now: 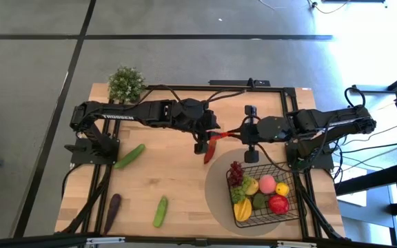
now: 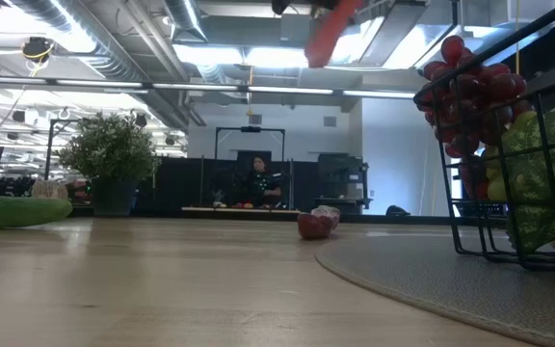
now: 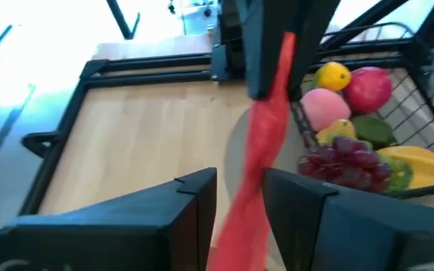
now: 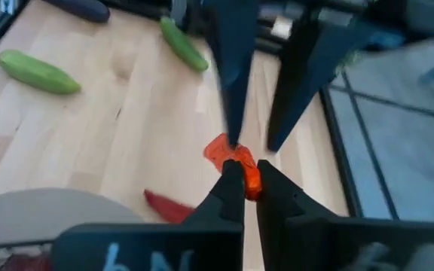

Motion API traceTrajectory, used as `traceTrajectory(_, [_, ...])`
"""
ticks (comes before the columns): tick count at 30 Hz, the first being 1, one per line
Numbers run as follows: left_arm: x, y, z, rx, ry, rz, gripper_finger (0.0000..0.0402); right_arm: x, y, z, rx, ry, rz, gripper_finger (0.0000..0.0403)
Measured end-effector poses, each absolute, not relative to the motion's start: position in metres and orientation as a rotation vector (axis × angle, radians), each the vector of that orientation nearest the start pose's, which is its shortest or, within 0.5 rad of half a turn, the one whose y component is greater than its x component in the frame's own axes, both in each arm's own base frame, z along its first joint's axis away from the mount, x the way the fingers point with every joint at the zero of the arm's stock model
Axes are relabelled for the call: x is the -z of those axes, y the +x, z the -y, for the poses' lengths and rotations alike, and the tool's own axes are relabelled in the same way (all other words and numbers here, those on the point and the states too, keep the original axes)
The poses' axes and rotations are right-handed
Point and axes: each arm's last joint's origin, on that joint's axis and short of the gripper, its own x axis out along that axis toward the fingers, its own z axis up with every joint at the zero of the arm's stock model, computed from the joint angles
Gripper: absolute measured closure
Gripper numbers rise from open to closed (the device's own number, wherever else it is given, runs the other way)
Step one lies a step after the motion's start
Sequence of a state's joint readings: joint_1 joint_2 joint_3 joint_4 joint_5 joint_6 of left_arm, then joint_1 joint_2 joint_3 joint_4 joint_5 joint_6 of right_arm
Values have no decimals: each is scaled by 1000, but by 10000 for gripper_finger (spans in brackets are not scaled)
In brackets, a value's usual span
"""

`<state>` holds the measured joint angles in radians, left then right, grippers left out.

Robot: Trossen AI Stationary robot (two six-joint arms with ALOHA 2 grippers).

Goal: Build produce basket
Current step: Put the carrot into the wire basket

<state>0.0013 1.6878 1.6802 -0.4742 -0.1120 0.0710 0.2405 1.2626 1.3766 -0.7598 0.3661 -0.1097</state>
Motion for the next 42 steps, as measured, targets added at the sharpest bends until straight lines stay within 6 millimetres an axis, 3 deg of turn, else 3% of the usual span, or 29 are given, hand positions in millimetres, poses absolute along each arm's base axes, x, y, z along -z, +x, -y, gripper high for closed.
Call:
traceTrajectory(8, [-388,373,-4,-92,111,-477,307,-389,232,-46,122,-204,-648,403])
traceTrajectory(17, [-394,359,-4,-98,112,-516,307,-427,186,-60,56,38,-776,403])
traceTrajectory(21, [-399,356,-4,-101,111,-493,307,-431,167,-69,34,173,-881,403])
traceTrajectory(33, [-401,354,-7,-135,125,-491,307,-398,153,-109,-60,485,-1175,403])
traceTrajectory(42, [-400,354,-13,-154,121,-493,307,-345,158,-141,-62,628,-1276,403])
